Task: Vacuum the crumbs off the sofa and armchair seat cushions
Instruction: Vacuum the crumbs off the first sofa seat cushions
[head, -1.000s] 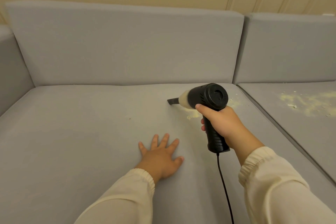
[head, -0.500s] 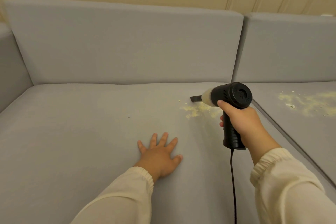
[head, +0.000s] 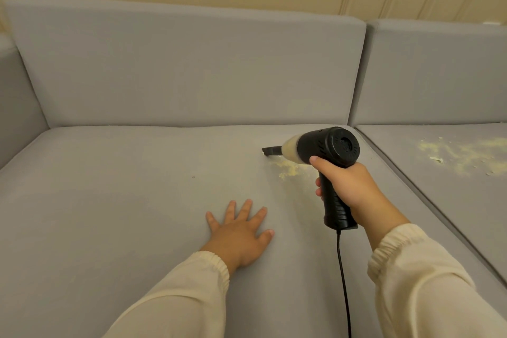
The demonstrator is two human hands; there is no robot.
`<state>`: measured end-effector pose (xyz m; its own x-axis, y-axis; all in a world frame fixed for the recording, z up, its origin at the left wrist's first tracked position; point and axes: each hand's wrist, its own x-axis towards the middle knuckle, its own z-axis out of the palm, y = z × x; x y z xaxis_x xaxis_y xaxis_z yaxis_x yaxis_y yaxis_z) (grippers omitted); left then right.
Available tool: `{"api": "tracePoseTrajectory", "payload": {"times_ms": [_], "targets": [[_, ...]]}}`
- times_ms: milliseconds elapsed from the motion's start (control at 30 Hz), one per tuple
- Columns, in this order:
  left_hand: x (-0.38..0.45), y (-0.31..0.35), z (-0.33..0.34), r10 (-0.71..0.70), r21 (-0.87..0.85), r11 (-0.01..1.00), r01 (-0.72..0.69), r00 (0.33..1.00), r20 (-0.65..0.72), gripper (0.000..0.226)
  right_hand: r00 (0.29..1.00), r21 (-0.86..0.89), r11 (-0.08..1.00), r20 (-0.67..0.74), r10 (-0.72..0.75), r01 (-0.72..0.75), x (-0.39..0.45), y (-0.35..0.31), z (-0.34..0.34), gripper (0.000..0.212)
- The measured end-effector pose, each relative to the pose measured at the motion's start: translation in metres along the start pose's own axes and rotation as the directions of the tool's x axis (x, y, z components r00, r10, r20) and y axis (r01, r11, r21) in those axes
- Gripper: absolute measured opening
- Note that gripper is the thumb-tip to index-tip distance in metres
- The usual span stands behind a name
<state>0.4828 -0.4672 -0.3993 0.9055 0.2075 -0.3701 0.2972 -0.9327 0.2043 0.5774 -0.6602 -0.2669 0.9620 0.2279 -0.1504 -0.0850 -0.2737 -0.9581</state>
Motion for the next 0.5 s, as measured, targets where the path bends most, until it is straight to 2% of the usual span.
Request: {"api": "tracePoseTrajectory", "payload": {"times_ms": [400, 500], "targets": [[-0.0001, -0.0003, -0.0006, -0.003, 0.007, 1.0, 0.003, 1.0, 0.013, 0.066, 0.997, -0.091, 0.995, 0.065, -0.041, 0.047, -0.0057, 0.0036, -0.0025, 0.025], [0.0006, -0.0015, 0.0001, -0.003, 0.008, 1.0, 0.003, 1.0, 0.012, 0.066, 0.998, -0.096, 0.994, 0.034, -0.056, 0.059, -0.0069, 0.0034, -0.0026, 0.022]]}}
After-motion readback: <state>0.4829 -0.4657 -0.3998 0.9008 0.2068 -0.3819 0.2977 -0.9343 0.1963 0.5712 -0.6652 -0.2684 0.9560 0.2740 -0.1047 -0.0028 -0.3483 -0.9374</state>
